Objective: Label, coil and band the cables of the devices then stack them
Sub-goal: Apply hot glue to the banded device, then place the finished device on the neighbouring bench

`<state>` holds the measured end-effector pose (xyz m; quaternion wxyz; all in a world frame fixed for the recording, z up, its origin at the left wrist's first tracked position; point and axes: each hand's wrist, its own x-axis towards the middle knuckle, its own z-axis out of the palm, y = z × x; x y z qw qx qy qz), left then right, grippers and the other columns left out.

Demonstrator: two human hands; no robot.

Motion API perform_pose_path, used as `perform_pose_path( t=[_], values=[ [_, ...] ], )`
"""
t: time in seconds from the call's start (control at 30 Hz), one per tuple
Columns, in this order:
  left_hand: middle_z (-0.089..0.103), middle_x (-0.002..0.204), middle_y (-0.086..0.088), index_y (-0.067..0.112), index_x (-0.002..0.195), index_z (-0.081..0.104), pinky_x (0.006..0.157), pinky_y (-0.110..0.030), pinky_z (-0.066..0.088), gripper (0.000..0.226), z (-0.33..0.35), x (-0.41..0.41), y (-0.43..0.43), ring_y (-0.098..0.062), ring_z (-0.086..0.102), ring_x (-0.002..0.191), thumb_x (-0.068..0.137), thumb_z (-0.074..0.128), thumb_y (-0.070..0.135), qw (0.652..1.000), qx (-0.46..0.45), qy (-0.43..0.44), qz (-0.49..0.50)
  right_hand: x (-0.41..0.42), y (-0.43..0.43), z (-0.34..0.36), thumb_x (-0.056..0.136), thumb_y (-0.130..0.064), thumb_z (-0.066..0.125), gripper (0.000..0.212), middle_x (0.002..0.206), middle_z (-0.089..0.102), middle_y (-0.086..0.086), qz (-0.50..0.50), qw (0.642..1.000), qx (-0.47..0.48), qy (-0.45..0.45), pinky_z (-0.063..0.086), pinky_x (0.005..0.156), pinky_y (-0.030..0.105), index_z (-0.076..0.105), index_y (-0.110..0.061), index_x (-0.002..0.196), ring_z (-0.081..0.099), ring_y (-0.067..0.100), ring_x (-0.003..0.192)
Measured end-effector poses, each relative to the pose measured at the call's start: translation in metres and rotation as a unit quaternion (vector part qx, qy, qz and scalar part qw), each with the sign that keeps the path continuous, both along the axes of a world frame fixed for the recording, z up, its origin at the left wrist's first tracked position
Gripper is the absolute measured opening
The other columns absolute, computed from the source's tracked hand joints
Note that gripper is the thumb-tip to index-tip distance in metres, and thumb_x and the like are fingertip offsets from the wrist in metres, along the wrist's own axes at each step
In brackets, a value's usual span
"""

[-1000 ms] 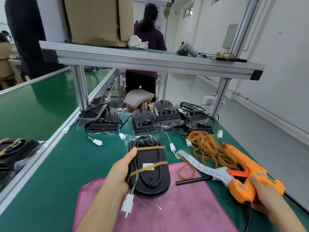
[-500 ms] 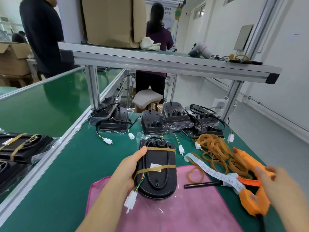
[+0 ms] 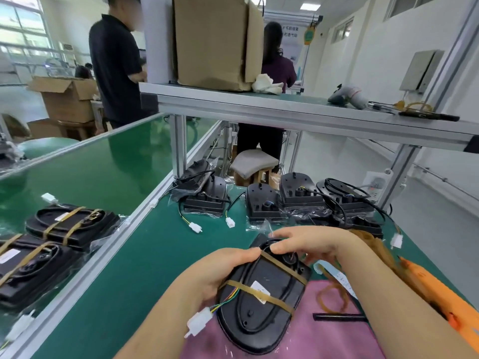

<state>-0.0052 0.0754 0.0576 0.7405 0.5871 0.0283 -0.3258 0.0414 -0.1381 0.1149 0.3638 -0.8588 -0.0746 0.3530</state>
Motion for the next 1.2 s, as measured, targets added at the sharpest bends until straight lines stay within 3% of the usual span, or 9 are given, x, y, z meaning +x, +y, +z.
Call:
perform_pose_path(
  t=[0.07, 0.13, 0.27, 0.37, 0.6, 0.8, 0.93, 1.03, 1.2],
  values=[
    [0.070, 0.113, -0.019, 0.004, 0.113, 0.069, 0.095, -0.043, 0.052, 0.037, 0.004, 0.001, 0.009, -0.029, 0.068, 0.095, 0.084, 0.068, 0.028, 1.000, 0.005, -0.015, 0.000, 0.007, 0.006, -0.004, 0.064, -0.058, 0.073, 0.075, 0.117, 0.069, 0.000, 0.022, 0.999, 0.024, 0.029, 0.050, 0.091, 0.044, 0.054, -0.022, 0.126, 0.066, 0.020, 0.106],
    [0.070, 0.115, -0.017, 0.006, 0.115, 0.069, 0.095, -0.040, 0.054, 0.046, 0.005, 0.003, 0.022, -0.027, 0.069, 0.099, 0.079, 0.069, 0.034, 1.000, -0.005, -0.023, 0.011, 0.011, 0.013, -0.007, 0.068, -0.050, 0.074, 0.066, 0.118, 0.069, 0.007, 0.005, 0.996, 0.081, 0.037, 0.051, 0.090, 0.042, 0.059, -0.014, 0.121, 0.064, 0.027, 0.110],
    [0.068, 0.119, -0.018, 0.004, 0.111, 0.073, 0.096, -0.049, 0.050, 0.053, -0.005, 0.003, 0.045, -0.033, 0.067, 0.106, 0.093, 0.050, 0.048, 0.980, -0.139, 0.021, 0.144, 0.021, 0.029, -0.012, 0.063, -0.040, 0.079, 0.035, 0.103, 0.074, 0.007, -0.112, 0.964, 0.238, 0.030, 0.055, 0.078, 0.035, 0.077, -0.023, 0.094, 0.072, 0.022, 0.089],
    [0.071, 0.108, -0.021, 0.000, 0.096, 0.074, 0.074, -0.045, 0.058, 0.030, -0.018, -0.008, 0.038, -0.036, 0.071, 0.094, 0.087, 0.054, 0.021, 0.928, -0.281, 0.037, 0.241, 0.029, 0.057, -0.014, 0.053, -0.046, 0.078, 0.039, 0.094, 0.075, 0.008, -0.234, 0.914, 0.327, 0.056, 0.056, 0.068, 0.038, 0.075, -0.023, 0.085, 0.073, 0.026, 0.076],
    [0.068, 0.123, -0.005, 0.022, 0.124, 0.057, 0.097, -0.042, 0.050, 0.029, -0.009, -0.017, -0.001, -0.020, 0.064, 0.114, 0.096, 0.056, 0.015, 0.885, -0.229, -0.073, 0.399, 0.031, 0.161, -0.026, 0.072, -0.045, 0.077, 0.041, 0.078, 0.072, 0.008, -0.360, 0.845, 0.393, 0.042, 0.057, 0.080, 0.042, 0.069, -0.012, 0.095, 0.069, 0.030, 0.084],
    [0.066, 0.119, -0.015, 0.018, 0.126, 0.044, 0.099, -0.049, 0.050, 0.040, 0.005, 0.004, 0.048, -0.030, 0.066, 0.108, 0.092, 0.065, 0.020, 0.742, -0.221, -0.048, 0.631, 0.019, 0.252, -0.022, 0.063, -0.041, 0.084, 0.039, 0.089, 0.075, 0.011, -0.292, 0.869, 0.387, 0.094, 0.057, 0.082, 0.049, 0.075, -0.009, 0.084, 0.068, 0.029, 0.075],
    [0.065, 0.119, -0.014, 0.017, 0.135, 0.041, 0.093, -0.047, 0.053, 0.045, 0.013, 0.002, 0.094, -0.032, 0.066, 0.104, 0.095, 0.061, 0.026, 0.659, -0.221, -0.050, 0.717, 0.013, 0.309, -0.014, 0.070, -0.035, 0.080, 0.025, 0.066, 0.069, 0.004, -0.213, 0.893, 0.382, 0.105, 0.052, 0.052, 0.024, 0.072, -0.012, 0.075, 0.063, 0.020, 0.052],
    [0.062, 0.118, -0.013, 0.016, 0.137, 0.039, 0.084, -0.043, 0.055, 0.048, 0.017, -0.006, 0.136, -0.029, 0.066, 0.098, 0.096, 0.060, 0.028, 0.595, -0.218, -0.057, 0.772, 0.004, 0.350, -0.013, 0.071, -0.039, 0.078, 0.025, 0.055, 0.067, -0.001, -0.156, 0.912, 0.357, 0.129, 0.043, 0.045, 0.016, 0.070, -0.016, 0.072, 0.060, 0.013, 0.041],
    [0.060, 0.124, -0.019, 0.006, 0.142, 0.037, 0.065, -0.032, 0.053, 0.053, 0.014, -0.023, 0.191, -0.023, 0.067, 0.087, 0.097, 0.058, 0.025, 0.551, -0.223, -0.048, 0.803, -0.013, 0.408, -0.024, 0.068, -0.044, 0.078, 0.034, 0.057, 0.060, 0.003, -0.127, 0.934, 0.303, 0.142, 0.035, 0.041, 0.019, 0.066, -0.013, 0.074, 0.049, 0.018, 0.039]
  ],
)
